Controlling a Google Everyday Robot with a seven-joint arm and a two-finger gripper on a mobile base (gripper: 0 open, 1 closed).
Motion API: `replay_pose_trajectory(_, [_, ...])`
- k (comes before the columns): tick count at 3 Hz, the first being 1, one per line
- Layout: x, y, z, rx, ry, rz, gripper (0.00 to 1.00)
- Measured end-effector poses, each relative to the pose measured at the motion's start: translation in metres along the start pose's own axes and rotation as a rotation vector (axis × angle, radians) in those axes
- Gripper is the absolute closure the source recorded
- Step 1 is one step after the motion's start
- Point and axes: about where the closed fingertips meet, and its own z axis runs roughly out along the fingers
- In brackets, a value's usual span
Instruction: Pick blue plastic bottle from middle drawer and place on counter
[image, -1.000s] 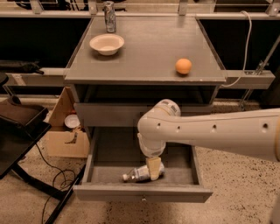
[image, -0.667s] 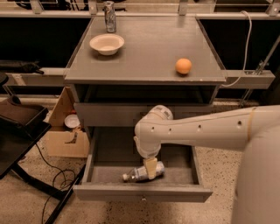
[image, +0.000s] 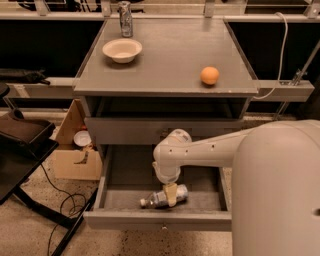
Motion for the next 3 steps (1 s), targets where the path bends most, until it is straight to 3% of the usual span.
replay_pose_trajectory(2, [0.027, 0.003, 0.058, -0.039, -0.030, 0.081, 0.03])
replay_pose_trajectory(3, [0.029, 0.010, 0.070, -0.040, -0.049, 0.120, 0.25])
